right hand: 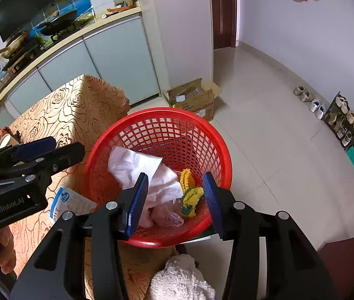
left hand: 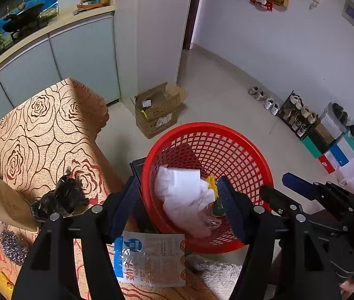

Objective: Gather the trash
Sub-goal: 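Drop the sponge into the red basket with the right tool while the left tool drops the white tissue in, then grasp the yellow mesh sleeve with the left tool while the right tool grasps the white-blue wrapper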

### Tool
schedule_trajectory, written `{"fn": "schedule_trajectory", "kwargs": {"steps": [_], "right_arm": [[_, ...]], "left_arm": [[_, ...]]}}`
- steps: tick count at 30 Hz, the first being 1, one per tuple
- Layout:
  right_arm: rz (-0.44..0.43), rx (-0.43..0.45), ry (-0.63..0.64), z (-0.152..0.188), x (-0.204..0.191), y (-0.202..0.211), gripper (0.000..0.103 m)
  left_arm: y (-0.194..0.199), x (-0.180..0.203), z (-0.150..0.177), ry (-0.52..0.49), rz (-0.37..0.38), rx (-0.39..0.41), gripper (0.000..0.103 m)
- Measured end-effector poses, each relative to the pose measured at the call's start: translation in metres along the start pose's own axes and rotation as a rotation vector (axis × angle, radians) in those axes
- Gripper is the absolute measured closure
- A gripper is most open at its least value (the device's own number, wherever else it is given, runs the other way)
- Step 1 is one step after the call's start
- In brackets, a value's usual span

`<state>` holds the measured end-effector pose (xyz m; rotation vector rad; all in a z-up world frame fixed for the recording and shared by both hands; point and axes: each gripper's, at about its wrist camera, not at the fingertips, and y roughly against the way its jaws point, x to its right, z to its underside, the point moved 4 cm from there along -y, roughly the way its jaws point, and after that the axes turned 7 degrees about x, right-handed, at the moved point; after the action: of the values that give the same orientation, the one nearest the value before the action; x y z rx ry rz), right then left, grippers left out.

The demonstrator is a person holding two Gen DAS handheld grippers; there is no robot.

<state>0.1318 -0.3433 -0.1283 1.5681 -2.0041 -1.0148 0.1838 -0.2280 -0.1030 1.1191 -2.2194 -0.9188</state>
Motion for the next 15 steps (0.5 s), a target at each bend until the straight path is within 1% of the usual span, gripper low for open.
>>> {"fn": "schedule_trajectory", "kwargs": {"steps": [8,15], "right_arm": [[-0.031,0.019,0.022,0.004,-0.015,0.017,0.058],[-0.071,0.03,0.049,0.011,-0.038,0.032,0.058]], "left_arm": [[0.034,-0.016,-0.002,0.011,-0.007,0.048,0.039],[0.077,-0.049,0.012,0.046,-0.063,0.08,0.039]]}}
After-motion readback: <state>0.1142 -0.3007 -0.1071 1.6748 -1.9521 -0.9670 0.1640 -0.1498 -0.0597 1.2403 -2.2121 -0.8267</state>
